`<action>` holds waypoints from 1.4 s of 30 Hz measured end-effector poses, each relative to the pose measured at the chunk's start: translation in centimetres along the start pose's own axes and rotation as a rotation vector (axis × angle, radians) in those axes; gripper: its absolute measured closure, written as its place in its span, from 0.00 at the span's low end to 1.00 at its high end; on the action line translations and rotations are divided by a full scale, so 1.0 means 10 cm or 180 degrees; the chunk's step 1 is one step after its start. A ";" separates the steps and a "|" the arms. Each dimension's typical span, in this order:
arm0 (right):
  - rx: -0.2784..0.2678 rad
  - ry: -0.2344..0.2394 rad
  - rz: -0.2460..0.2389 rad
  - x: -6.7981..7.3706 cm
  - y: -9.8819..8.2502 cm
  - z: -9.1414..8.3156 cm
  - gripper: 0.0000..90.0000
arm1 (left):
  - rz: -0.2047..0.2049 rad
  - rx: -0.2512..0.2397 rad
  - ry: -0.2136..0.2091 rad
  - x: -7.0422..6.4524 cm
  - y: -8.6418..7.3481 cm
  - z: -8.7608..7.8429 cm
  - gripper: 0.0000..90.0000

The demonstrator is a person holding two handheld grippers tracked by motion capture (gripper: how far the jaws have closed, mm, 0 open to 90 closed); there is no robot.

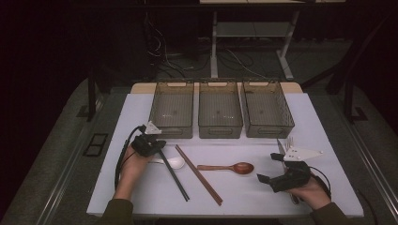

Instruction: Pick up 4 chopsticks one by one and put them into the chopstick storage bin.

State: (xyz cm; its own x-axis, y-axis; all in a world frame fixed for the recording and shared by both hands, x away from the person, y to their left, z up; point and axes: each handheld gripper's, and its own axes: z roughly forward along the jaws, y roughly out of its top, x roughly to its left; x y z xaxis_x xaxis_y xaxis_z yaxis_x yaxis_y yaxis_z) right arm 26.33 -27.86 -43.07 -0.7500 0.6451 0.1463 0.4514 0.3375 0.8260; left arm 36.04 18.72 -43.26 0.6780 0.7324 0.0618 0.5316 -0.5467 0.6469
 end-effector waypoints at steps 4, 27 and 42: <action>0.0000 -0.0003 -0.0003 0.00 0.00 0.00 0.01 | -0.0010 0.0012 0.0001 0.01 -0.02 -0.01 0.99; 0.0018 0.0008 -0.0024 0.00 0.02 0.01 0.01 | -0.0035 0.0065 0.0000 0.03 -0.11 -0.07 0.99; 0.0021 0.0008 -0.0025 -0.01 0.02 0.01 0.02 | -0.0027 0.0105 -0.0001 0.03 -0.14 -0.09 0.99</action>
State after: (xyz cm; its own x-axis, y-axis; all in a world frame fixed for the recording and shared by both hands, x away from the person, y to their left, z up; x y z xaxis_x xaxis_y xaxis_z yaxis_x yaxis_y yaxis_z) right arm 26.50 -27.74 -43.00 -0.7548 0.6406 0.1411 0.4486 0.3472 0.8235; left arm 35.01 20.08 -43.50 0.6736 0.7370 0.0560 0.5538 -0.5534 0.6221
